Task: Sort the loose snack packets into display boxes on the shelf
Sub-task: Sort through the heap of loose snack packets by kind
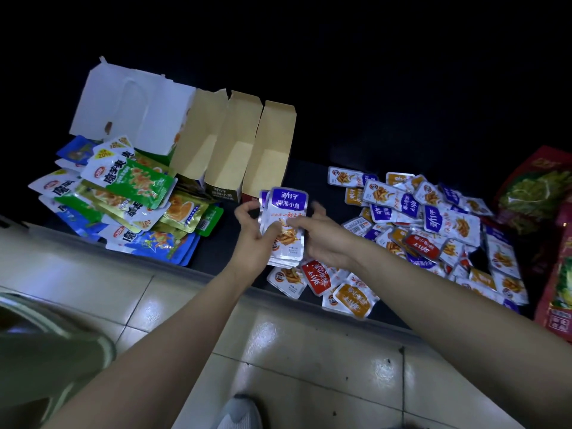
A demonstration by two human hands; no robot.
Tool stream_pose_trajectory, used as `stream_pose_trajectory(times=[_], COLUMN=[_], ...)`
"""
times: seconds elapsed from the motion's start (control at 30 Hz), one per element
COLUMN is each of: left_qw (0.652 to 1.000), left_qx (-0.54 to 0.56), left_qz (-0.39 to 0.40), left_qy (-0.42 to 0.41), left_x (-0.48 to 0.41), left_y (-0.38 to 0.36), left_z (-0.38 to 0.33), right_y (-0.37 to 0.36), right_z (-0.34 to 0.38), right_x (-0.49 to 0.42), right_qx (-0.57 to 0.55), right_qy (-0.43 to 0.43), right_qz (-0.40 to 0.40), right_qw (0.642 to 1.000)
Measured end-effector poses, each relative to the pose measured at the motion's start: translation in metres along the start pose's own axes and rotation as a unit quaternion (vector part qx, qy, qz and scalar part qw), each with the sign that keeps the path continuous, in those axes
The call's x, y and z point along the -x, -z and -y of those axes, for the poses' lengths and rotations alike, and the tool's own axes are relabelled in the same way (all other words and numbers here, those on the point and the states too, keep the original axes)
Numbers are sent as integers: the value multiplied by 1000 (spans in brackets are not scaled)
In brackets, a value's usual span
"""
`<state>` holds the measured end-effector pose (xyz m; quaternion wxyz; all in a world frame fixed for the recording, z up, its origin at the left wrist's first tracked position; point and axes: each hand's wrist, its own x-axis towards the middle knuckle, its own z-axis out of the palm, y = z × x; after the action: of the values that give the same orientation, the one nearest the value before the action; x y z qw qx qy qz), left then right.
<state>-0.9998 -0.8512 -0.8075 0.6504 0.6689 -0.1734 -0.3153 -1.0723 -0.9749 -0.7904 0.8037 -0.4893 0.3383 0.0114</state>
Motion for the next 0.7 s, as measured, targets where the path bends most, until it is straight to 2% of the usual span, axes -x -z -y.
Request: stream_pose_trajectory(times=[0.1,0.2,0.33,0.43,0.53,0.7], left_qw=[998,988,964,904,856,818], left_qx=[-29,-132,-264,-414,-491,-572], left_qz=[13,19,-21,-95,-138,-46], left_qy=[55,79,22,-59,-87,-37], left_x=[-6,-15,-22,-29,-39,-59], left_y=[-1,5,14,31,49,72], left_z=[3,13,12,4,-2,-9], right_y=[0,6,19,25,18,-10], right_z=[-2,-1,4,12,27,36], right_x=[2,-1,-10,-20,-31,-51], right_qx=[2,-8,1,-1,8,79], right_qy=[-41,-41,-12,22,55,86], right_qz=[58,22,-44,-87,-90,-40], right_qw=[998,999,999,996,994,992])
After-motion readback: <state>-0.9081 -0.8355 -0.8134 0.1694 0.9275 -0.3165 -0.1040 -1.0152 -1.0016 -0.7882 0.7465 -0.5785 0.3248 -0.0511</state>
